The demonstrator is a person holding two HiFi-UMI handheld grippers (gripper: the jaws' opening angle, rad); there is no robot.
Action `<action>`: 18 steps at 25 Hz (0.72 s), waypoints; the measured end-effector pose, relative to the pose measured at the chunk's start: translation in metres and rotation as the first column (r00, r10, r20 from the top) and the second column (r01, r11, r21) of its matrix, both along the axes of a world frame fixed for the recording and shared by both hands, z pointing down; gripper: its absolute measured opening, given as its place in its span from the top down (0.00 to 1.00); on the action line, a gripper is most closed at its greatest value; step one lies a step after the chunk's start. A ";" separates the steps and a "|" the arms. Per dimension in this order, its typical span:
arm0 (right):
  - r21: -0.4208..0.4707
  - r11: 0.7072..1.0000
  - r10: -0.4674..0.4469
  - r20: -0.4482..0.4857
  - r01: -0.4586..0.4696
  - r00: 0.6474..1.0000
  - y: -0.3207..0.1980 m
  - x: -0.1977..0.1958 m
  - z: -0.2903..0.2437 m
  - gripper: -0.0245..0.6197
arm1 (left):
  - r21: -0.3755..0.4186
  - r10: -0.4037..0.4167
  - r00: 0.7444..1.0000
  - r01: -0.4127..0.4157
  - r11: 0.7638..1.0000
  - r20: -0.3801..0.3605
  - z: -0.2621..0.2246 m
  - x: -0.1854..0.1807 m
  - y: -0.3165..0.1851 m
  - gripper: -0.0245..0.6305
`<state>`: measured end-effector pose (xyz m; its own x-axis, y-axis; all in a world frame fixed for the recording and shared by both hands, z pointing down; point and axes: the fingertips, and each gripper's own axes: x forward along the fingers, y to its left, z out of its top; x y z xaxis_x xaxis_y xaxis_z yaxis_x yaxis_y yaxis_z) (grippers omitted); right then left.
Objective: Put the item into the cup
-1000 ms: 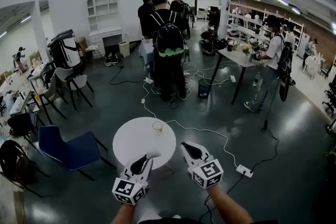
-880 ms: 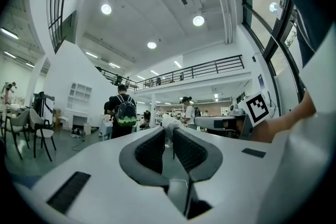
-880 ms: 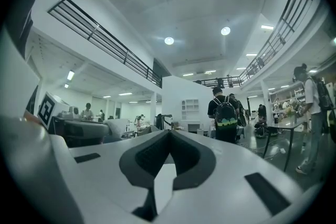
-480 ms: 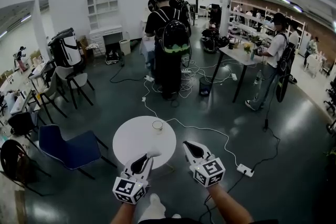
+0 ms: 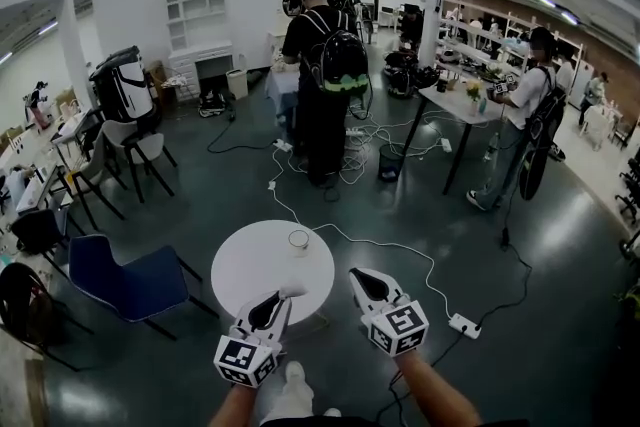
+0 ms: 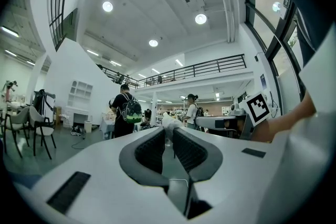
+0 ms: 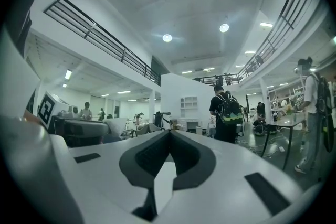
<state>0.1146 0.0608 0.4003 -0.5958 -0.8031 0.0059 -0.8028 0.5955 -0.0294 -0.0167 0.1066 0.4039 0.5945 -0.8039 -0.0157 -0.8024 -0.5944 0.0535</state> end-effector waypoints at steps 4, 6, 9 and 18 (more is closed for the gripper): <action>-0.002 1.000 -0.006 -0.007 0.006 1.000 -0.019 -0.009 0.003 0.94 | 0.004 0.002 1.000 -0.002 1.000 -0.007 0.000 -0.007 -0.021 0.87; -0.005 1.000 -0.005 -0.006 0.005 1.000 -0.031 -0.014 0.004 0.94 | 0.006 0.003 1.000 -0.003 1.000 -0.011 0.000 -0.011 -0.033 0.87; -0.004 1.000 -0.007 -0.009 0.007 1.000 -0.045 -0.017 0.006 0.94 | 0.013 0.002 1.000 -0.002 1.000 -0.003 0.001 -0.012 -0.048 0.87; -0.010 1.000 0.003 -0.017 -0.003 1.000 -0.106 -0.023 0.002 0.94 | 0.004 0.013 1.000 -0.013 1.000 0.005 0.000 -0.017 -0.111 0.87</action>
<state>0.0913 -0.0452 0.4027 -0.5933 -0.8046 0.0237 -0.8049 0.5930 -0.0215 -0.0341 -0.0039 0.4037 0.6049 -0.7961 -0.0156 -0.7949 -0.6049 0.0470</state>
